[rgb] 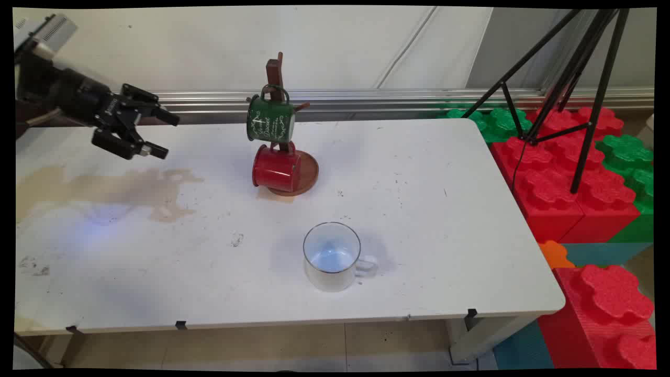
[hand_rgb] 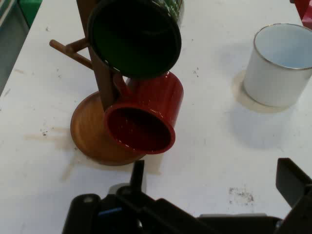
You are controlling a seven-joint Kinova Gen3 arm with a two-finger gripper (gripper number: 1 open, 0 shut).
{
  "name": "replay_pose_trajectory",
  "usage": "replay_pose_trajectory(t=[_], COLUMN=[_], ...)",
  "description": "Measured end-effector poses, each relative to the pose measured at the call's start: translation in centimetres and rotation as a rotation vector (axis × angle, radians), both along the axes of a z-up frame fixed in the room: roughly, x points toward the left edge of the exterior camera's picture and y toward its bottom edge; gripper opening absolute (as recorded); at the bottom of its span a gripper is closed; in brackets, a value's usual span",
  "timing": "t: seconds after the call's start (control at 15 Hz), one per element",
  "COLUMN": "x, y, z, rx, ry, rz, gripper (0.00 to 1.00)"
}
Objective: Pick up the red mug from the rack
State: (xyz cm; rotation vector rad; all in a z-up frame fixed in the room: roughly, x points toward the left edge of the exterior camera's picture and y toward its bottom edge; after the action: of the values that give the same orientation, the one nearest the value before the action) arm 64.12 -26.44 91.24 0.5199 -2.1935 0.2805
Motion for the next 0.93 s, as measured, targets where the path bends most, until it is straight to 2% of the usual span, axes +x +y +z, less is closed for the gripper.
replay_pose_trajectory(t=[0.93], x=[-2.6], y=[-2.7], z=[-6.6], rx=[0.044], ry=[0.03], rz=[0.043], gripper=[1.0])
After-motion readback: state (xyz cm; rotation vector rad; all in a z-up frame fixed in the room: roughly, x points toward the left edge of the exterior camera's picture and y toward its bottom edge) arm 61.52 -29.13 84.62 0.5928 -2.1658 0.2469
